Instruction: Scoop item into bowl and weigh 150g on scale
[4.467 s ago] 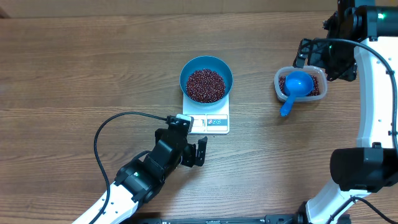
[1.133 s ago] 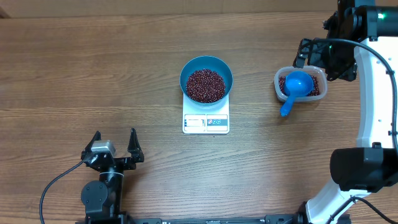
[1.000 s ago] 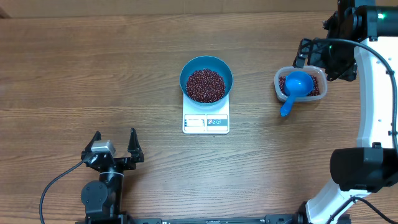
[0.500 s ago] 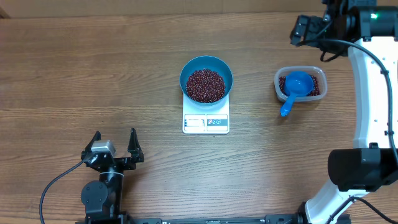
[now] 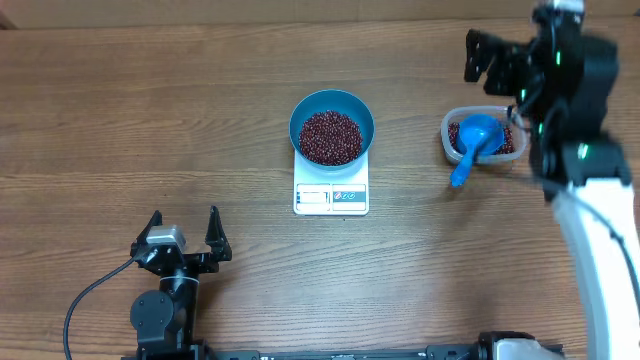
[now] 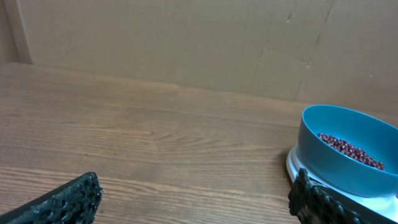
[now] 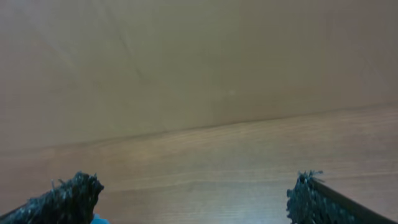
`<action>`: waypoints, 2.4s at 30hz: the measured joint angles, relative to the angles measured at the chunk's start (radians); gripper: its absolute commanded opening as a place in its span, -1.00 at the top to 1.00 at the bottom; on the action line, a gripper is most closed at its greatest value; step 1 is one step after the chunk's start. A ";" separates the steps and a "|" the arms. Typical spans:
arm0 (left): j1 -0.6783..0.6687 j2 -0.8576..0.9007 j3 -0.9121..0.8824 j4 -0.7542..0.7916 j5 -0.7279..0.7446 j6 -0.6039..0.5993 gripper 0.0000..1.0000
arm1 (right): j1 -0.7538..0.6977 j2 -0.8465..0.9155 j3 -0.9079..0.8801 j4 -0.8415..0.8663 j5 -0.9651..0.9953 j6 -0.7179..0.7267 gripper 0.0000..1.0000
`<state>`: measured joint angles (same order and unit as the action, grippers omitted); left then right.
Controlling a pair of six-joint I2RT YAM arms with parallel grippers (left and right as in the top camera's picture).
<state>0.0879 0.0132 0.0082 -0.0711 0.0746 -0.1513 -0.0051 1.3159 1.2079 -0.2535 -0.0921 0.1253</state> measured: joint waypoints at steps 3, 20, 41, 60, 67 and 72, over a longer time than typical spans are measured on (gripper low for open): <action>0.000 0.000 0.000 0.000 0.000 0.000 -0.99 | 0.006 -0.114 -0.193 0.188 -0.014 -0.033 -1.00; 0.000 0.000 0.000 0.000 0.000 0.000 -0.99 | 0.027 -0.829 -1.055 0.716 -0.035 -0.197 -1.00; 0.000 0.000 0.000 0.000 0.000 0.000 -0.99 | -0.021 -1.299 -1.189 0.177 -0.018 -0.256 -1.00; 0.000 0.000 0.000 0.000 0.000 0.000 -0.99 | -0.021 -1.300 -1.189 0.169 0.032 -0.230 -1.00; 0.000 0.000 0.000 0.000 0.000 0.000 -0.99 | -0.021 -1.300 -1.189 0.167 0.039 -0.230 -1.00; 0.000 0.000 0.000 0.000 0.000 0.000 -0.99 | -0.021 -1.300 -1.189 0.164 0.040 -0.230 -1.00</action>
<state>0.0879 0.0132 0.0082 -0.0711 0.0742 -0.1513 -0.0257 0.0154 0.0185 -0.0891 -0.0517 -0.1047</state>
